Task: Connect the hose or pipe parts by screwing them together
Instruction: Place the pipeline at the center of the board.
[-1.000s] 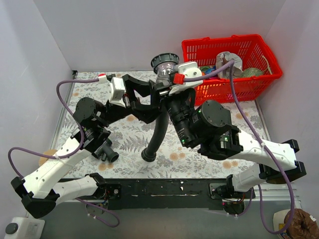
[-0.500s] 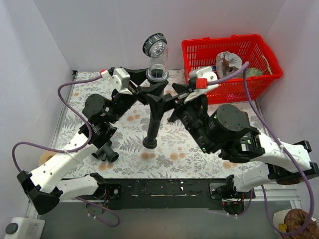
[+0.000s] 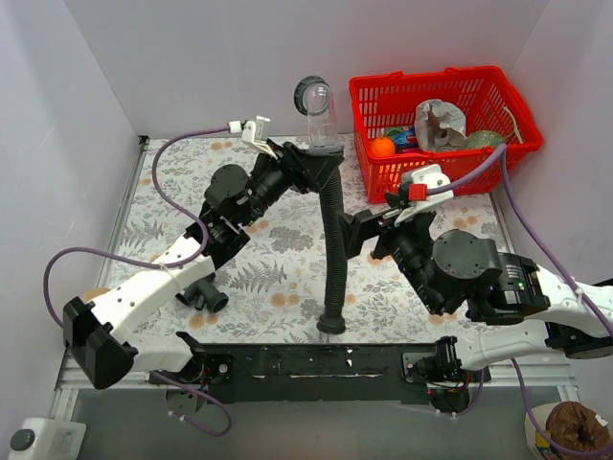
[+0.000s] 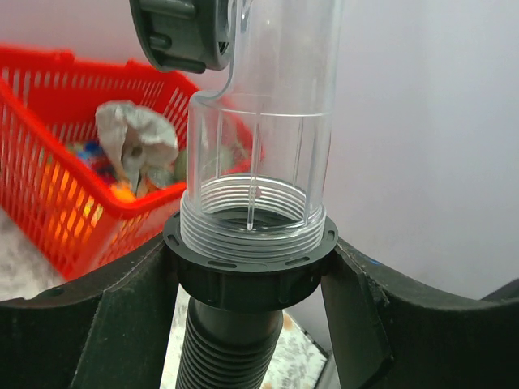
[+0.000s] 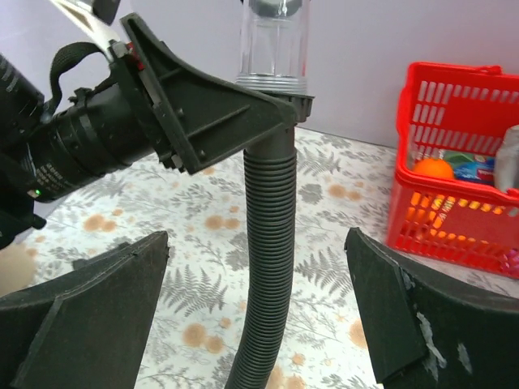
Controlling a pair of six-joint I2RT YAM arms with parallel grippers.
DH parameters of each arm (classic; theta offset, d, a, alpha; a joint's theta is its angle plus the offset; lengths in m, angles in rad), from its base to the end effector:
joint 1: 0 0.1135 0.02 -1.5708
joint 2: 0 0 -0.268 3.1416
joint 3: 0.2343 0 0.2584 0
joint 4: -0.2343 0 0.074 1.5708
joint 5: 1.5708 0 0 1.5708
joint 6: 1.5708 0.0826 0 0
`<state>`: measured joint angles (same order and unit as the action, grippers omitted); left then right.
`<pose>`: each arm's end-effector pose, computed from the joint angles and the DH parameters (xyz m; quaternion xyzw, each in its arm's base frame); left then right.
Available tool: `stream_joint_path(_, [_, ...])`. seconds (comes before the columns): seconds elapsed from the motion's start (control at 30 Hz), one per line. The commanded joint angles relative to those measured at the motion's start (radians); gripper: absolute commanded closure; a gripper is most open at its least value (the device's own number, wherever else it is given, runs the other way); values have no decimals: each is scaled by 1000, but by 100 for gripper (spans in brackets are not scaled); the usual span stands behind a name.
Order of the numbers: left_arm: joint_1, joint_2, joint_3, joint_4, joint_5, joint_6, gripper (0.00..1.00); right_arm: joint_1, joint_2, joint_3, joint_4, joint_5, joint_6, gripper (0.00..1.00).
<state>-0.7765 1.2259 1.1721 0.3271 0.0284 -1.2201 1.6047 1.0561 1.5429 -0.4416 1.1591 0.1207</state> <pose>0.2369 -0.2360 0.4544 -0.1219 0.5918 -0.6744 0.4244 0.0692 0.1916 0.5222 -0.0988 0.6937 0.2133 0.6808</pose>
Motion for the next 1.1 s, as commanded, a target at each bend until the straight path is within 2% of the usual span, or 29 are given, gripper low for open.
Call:
stream_joint_path(0.0, [83, 52, 9, -123, -32, -269, 79, 1, -11, -49, -55, 131, 30, 2])
stream_joint_path(0.17, [244, 138, -89, -178, 57, -298, 83, -29, -34, -96, -137, 119, 137, 2])
stream_joint_path(0.23, [279, 159, -144, -154, 73, -283, 87, -42, -45, -115, -144, 94, 151, 2])
stream_joint_path(0.43, [382, 267, -219, -91, 67, -239, 88, -91, -35, -126, -161, 39, 165, 2])
stream_joint_path(0.57, [456, 369, -195, -117, 50, -210, 82, -140, 10, -110, -197, -13, 188, 2])
stream_joint_path(0.7, [511, 483, -137, -212, 39, -131, 77, -170, 22, -107, -204, -58, 201, 2])
stream_joint_path(0.73, [522, 519, -126, -226, 51, -113, 74, -176, 21, -107, -204, -64, 207, 2])
stream_joint_path(0.77, [540, 540, -100, -240, 63, -67, 64, -186, 16, -109, -201, -68, 209, 2])
stream_joint_path(0.87, [574, 602, -57, -313, 109, -23, 50, -199, 13, -109, -192, -88, 212, 2])
stream_joint_path(0.9, [582, 612, -36, -348, 131, -4, 35, -201, 13, -107, -192, -94, 212, 2])
stream_joint_path(1.0, [602, 616, -35, -362, 142, 16, 2, -206, 15, -96, -200, -105, 221, 2])
stream_joint_path(1.07, [611, 604, -43, -356, 142, 21, 2, -207, 18, -89, -204, -108, 224, 2])
